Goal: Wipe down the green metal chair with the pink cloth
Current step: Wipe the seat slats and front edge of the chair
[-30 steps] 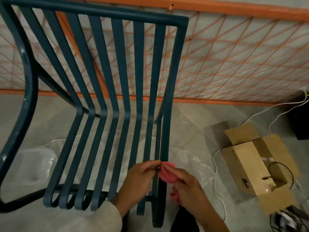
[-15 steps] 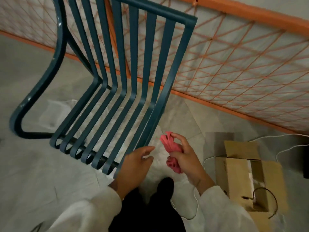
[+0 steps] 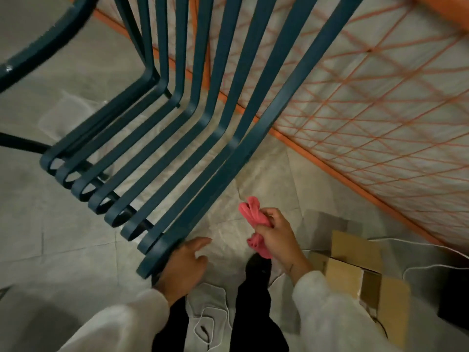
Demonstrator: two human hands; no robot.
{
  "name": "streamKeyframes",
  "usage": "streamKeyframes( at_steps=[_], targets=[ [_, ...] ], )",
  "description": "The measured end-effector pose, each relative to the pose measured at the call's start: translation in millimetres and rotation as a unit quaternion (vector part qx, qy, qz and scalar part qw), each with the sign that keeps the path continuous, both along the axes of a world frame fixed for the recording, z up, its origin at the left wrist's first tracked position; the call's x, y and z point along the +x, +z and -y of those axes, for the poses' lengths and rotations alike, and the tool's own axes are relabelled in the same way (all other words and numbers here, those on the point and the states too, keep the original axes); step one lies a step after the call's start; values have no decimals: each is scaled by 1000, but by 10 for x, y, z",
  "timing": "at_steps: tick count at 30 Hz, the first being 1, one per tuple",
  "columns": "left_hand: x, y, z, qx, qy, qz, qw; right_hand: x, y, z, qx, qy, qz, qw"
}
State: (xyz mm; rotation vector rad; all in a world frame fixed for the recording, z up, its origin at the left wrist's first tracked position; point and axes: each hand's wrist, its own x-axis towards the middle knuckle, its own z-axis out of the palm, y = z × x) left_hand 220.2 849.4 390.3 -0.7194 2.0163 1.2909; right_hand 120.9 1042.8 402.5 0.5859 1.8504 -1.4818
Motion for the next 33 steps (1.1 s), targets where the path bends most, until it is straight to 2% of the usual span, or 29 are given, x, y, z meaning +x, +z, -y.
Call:
streamKeyframes(
  at_steps=[4, 7, 12, 17, 21, 25, 27, 29, 33],
  targets=[
    [196, -685, -70, -50, 78, 42, 995, -384, -679, -177, -1, 55, -26, 998],
    [223, -920, -116, -117, 84, 50, 988, -713, -1011, -206, 13, 95, -61, 994],
    [99, -1486, -238, -198, 90, -5, 976, -1209, -1651, -73, 23, 138, -121, 983],
    [-30, -1786, -325, -254, 155, 8, 955, -1555, -2023, 89, 38, 211, -227, 950],
    [30, -1899, -349, -255, 185, 13, 949, -1729, -2516, 181, 68, 259, -281, 922],
    [71, -1906, -279, -241, 206, 15, 948, -1299, -2801, 255, 127, 290, -337, 887],
    [41, -1859, -251, -202, 258, 19, 945, -796, -2794, 345, 113, 302, -360, 876],
    [-6, -1803, -238, -185, 292, 23, 938, -259, -2730, 467, 110, 362, -384, 842],
    [-34, -1776, -185, -193, 318, 33, 927, 477, -2559, 722, 48, 480, -346, 805]
  ],
)
